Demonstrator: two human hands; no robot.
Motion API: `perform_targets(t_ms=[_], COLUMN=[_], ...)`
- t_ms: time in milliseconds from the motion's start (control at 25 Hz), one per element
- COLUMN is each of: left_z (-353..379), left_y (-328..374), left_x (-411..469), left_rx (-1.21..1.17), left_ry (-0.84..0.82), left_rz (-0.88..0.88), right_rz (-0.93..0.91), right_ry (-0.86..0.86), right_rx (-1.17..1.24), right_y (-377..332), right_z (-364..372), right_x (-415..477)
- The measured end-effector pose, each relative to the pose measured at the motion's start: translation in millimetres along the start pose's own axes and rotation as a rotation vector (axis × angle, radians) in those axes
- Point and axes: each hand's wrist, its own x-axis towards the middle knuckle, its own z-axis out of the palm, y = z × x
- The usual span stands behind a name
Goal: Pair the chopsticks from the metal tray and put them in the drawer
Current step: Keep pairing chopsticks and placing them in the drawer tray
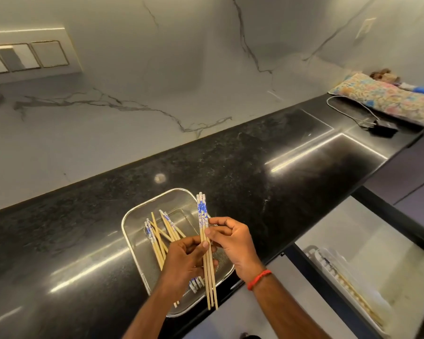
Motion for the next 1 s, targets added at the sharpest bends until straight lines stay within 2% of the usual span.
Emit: perform_targets(t_ms=[440, 1000], left_z=[47, 167], left_y=[-2, -32], left_x=[16, 13], left_rx=[0.102, 0.219], left_ry=[-0.114, -0.222], left_rz=[-0.016, -0.043], right_rz=[-0.036, -0.035], right_ry=[0.077, 0.207], right_rx=[0.027, -0.060], right_y=[-10, -9], right_z=[-50, -172], right_x=[-4, -36])
